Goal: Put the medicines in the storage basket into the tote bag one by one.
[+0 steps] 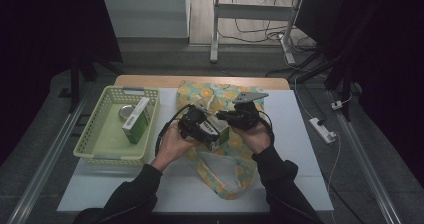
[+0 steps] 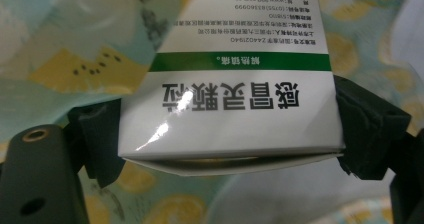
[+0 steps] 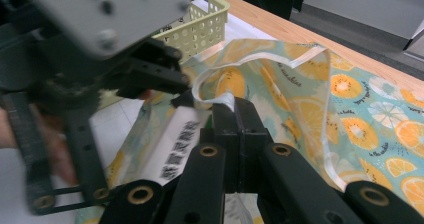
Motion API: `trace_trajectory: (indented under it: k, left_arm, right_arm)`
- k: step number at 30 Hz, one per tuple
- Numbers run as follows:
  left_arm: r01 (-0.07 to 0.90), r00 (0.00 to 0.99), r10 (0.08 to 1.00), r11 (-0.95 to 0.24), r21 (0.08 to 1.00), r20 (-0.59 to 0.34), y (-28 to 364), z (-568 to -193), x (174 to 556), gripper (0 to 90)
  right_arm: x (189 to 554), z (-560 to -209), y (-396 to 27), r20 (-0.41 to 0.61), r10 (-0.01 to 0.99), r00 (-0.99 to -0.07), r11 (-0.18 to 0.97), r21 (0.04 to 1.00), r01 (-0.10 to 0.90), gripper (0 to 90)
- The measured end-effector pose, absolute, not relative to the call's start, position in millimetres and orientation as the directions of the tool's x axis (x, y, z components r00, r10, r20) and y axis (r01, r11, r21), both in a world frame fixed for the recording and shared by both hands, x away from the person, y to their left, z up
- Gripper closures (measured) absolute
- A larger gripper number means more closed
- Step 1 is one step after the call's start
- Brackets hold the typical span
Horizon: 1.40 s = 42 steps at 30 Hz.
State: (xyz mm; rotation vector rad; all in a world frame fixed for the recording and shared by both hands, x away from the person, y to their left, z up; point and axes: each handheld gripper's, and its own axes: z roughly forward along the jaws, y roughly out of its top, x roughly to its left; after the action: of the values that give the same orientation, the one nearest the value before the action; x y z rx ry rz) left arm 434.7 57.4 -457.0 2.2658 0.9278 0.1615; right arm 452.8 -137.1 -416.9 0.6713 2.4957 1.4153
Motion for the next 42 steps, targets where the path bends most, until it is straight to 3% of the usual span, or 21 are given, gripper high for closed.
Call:
trace_trajectory:
  k: [29, 34, 42]
  left_arm:
    - [0.607, 0.598, 0.799, -0.403, 0.685, -0.060, 59.2, -481.9, 478.7, 15.8]
    - [0.616, 0.586, 0.805, -0.370, 0.696, -0.090, 61.0, -485.0, 483.7, 15.4]
    - [0.612, 0.600, 0.794, -0.373, 0.697, -0.101, 61.5, -480.3, 481.6, 7.3]
  right_arm:
    - [457.7, -430.9, -132.4, 0.060, 0.482, -0.874, 0.471, 0.824, 0.316, 89.5]
    - [459.5, -433.4, -133.1, 0.065, 0.490, -0.869, 0.474, 0.818, 0.328, 89.5]
    - [462.9, -436.3, -135.2, 0.068, 0.495, -0.866, 0.470, 0.818, 0.333, 89.5]
